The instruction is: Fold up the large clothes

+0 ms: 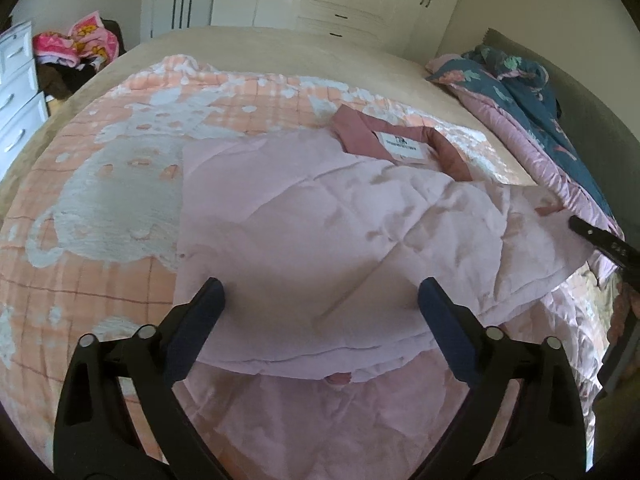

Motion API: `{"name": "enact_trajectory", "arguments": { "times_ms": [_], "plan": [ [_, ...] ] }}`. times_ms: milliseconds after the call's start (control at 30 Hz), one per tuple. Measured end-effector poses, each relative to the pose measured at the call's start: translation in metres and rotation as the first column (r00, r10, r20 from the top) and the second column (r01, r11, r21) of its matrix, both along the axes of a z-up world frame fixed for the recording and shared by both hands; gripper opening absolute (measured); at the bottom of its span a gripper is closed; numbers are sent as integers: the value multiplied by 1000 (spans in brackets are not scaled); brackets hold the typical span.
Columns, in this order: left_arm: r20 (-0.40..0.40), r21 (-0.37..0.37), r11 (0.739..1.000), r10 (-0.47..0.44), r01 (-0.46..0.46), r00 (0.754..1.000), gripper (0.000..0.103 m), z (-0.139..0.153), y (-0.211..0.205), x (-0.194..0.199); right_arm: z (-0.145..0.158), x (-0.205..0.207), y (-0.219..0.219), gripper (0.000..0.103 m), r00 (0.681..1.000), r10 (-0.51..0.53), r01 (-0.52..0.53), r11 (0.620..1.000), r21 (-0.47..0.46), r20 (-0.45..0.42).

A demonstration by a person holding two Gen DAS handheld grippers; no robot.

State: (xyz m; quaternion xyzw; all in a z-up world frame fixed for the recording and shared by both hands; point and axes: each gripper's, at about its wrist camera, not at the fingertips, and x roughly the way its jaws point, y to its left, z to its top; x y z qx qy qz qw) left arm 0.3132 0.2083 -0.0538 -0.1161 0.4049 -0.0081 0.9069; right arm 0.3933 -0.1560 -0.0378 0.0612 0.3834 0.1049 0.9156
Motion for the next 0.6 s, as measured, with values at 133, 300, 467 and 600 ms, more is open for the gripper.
{"name": "enact_trajectory", "arguments": {
  "times_ms": [133,300,467,600],
  "plan": [
    [-18,21,1000,-18,19,1000,85,-5,-8,1,-2,-13,-2,44,1000,-23,23,1000,-10,9],
    [-67,56,998,-20,24,998,84,-20,-13,5,11,-33,25,59,995,91,-90,996,-19,33],
    [-86,76,997,-21,28,996,85,-29,-15,6,14,-35,63,66,976,217,-216,975,-42,6],
    [-87,69,997,-22,28,996,85,-31,-14,6,10,-33,92,70,957,291,-291,954,-70,-12]
  ]
}}
